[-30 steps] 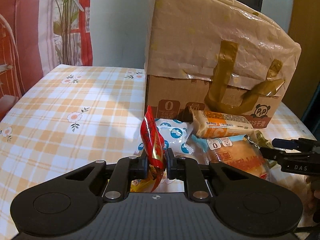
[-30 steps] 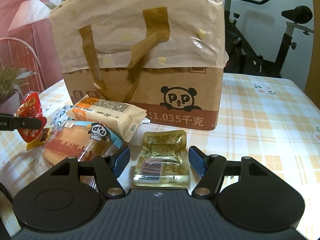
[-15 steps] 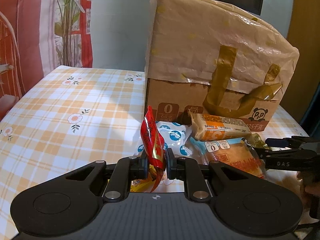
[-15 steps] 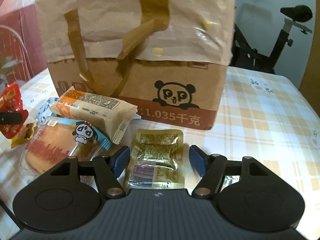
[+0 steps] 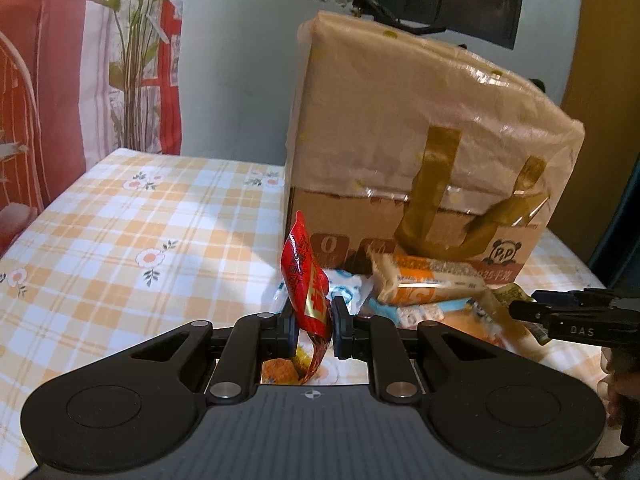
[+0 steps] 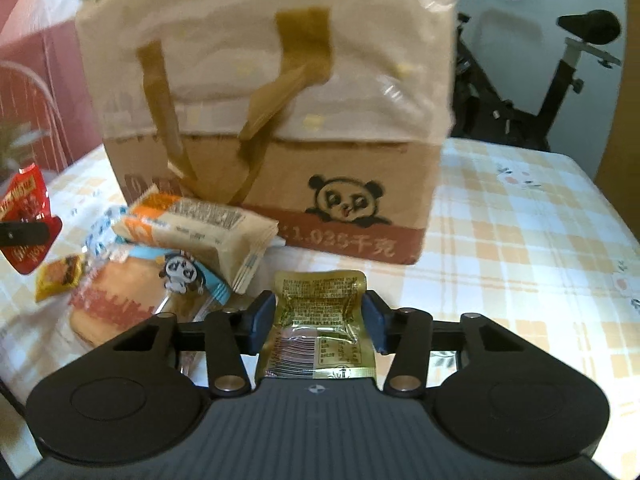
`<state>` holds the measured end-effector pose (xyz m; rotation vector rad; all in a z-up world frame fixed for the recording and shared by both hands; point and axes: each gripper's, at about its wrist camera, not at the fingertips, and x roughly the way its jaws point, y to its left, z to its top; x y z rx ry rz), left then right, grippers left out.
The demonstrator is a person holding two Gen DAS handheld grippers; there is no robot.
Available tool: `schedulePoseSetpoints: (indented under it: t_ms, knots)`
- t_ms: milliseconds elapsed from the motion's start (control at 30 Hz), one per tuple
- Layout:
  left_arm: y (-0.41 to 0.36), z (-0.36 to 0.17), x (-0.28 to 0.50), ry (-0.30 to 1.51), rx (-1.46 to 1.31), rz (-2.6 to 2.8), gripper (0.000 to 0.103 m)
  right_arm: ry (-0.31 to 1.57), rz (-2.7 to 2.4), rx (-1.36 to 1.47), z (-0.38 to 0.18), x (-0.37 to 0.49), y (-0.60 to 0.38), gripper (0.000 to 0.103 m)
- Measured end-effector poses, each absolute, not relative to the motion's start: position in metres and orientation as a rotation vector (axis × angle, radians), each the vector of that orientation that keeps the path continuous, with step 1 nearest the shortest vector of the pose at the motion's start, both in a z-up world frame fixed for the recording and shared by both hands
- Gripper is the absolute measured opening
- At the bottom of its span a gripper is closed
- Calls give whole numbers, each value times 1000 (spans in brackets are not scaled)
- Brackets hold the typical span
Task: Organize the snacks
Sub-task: 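Carry both packets over the box and release them inside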
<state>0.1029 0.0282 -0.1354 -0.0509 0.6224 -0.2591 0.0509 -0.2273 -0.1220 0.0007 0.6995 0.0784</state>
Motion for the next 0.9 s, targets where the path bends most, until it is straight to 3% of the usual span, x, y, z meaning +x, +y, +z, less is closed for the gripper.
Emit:
schedulePoseSetpoints:
  t_ms: [533,733,900]
  knots:
    - [6,-33,105,333,-29,-438,17,339,182,3,-16,12,-233,50]
    - [-25,4,128,201,9,-487,17,207,209,-16,33,33,-229,50]
    - [-50,12,172,219,-30,-510,17,165,199,-45,55,68,-228,50]
